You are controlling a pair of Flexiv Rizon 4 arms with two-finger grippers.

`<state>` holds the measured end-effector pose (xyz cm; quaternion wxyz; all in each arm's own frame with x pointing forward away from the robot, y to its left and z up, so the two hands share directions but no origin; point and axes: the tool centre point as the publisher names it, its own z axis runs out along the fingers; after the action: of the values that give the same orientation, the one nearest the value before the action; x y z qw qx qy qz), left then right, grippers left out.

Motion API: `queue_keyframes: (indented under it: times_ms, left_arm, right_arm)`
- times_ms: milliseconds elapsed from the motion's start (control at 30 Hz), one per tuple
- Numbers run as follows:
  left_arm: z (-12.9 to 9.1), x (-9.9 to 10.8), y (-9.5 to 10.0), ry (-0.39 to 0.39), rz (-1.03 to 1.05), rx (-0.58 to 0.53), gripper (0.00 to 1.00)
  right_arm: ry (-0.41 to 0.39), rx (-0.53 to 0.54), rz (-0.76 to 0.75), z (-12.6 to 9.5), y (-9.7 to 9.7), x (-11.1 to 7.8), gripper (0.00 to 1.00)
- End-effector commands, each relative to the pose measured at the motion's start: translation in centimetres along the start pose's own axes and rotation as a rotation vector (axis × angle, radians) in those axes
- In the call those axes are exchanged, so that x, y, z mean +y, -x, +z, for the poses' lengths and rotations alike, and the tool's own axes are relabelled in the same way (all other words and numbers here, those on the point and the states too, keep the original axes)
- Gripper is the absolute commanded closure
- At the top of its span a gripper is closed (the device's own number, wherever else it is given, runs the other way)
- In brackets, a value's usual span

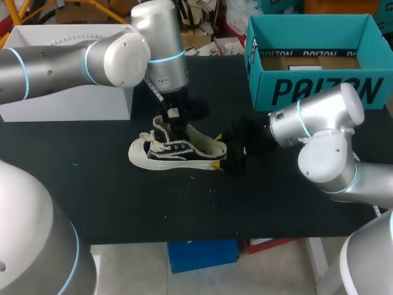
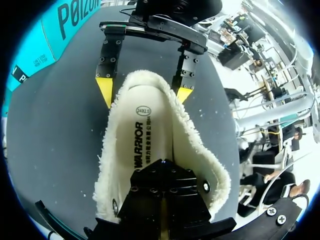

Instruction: Take the shoe out of the shoebox, open the shoe tongue, remove and reinsert the insole, then place the shoe into the shoebox

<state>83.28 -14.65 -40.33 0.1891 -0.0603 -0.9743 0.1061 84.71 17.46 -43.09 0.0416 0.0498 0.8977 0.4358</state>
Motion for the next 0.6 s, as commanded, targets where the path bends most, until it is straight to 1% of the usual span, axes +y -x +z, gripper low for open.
queue_keyframes:
  times_ms: [33, 200, 367, 600]
  left_arm:
    - [0.52, -0.06, -0.28, 0.001, 0.002, 0.0, 1.0]
    - [0.89, -0.22, -1.0, 0.027, 0.014, -0.02, 1.0]
    - [1.42, -0.17, -1.14, 0.059, 0.015, -0.05, 1.0]
    - [0.66, -0.36, -0.75, 0.057, 0.016, -0.073, 1.0]
  right_arm:
    - [0.0, 0.0, 0.001, -0.03, -0.02, -0.05, 1.0]
    - [0.0, 0.0, 0.001, -0.03, -0.02, -0.05, 1.0]
    - [0.0, 0.0, 0.001, -0.03, -0.02, -0.05, 1.0]
    - [0.0, 0.0, 0.001, -0.03, -0.02, -0.05, 1.0]
